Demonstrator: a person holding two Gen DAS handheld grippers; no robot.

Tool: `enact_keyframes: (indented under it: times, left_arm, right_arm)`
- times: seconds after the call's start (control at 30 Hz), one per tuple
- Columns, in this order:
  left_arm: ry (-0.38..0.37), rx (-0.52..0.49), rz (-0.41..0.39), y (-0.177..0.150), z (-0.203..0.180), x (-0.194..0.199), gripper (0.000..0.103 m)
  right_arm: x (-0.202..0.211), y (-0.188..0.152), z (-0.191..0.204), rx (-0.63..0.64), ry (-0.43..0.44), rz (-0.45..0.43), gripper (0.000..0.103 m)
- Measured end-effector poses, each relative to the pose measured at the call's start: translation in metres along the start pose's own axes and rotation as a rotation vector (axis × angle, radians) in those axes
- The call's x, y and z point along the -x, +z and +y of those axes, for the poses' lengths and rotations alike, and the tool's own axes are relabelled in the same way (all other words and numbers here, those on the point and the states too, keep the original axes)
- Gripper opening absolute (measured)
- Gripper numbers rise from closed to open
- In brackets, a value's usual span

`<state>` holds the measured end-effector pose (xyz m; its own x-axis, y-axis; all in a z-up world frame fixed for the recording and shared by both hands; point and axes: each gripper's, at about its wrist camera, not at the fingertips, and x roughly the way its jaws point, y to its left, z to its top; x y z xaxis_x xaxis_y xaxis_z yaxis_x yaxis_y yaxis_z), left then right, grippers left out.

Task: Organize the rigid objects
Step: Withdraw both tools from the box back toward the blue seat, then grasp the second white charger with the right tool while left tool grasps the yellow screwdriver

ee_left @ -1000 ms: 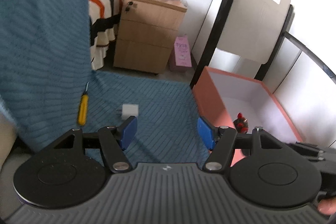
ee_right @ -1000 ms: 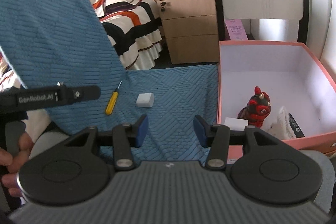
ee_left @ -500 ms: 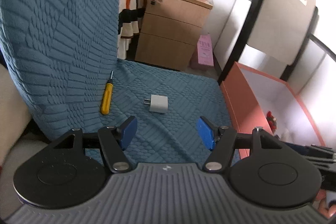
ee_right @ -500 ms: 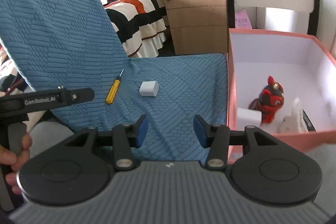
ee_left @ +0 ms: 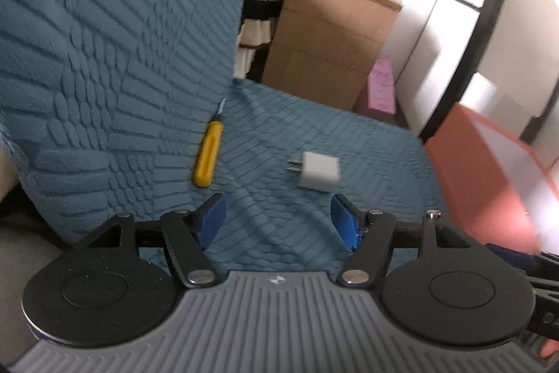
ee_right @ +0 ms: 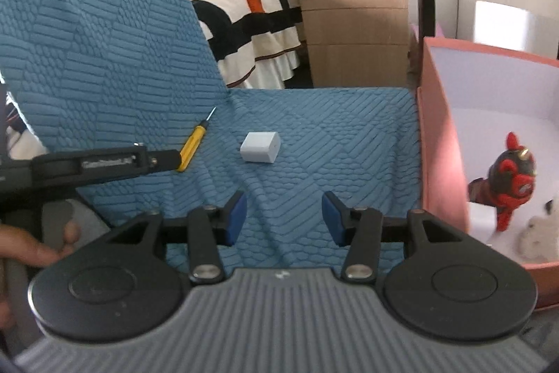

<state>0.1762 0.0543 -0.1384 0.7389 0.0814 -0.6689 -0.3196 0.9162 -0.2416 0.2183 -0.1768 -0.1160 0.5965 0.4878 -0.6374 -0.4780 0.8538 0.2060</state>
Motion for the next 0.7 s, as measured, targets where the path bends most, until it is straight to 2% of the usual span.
enact_keyframes:
  times: [0.17, 0.3, 0.37, 0.53, 0.7]
  left_arm:
    - [0.032, -0.017, 0.008, 0.004, 0.008, -0.022, 0.072]
    - [0.064, -0.042, 0.012, 0.009, 0.009, -0.038, 0.072]
    - [0.082, -0.074, 0.001, 0.012, 0.007, -0.045, 0.072]
    - [0.15, -0.157, -0.016, 0.017, 0.004, -0.067, 0.072]
    - [0.193, -0.178, -0.02, 0.023, 0.009, -0.085, 0.071]
  right_arm:
    - [-0.013, 0.005, 0.002, 0.035, 0.017, 0.017, 0.052]
    - [-0.023, 0.014, 0.007, 0.068, 0.035, 0.013, 0.067]
    - [-0.031, 0.02, 0.01, 0.088, 0.038, 0.009, 0.071]
    - [-0.054, 0.037, 0.011, 0.099, 0.049, 0.003, 0.071]
    - [-0.089, 0.053, 0.001, 0.063, 0.075, 0.027, 0.071]
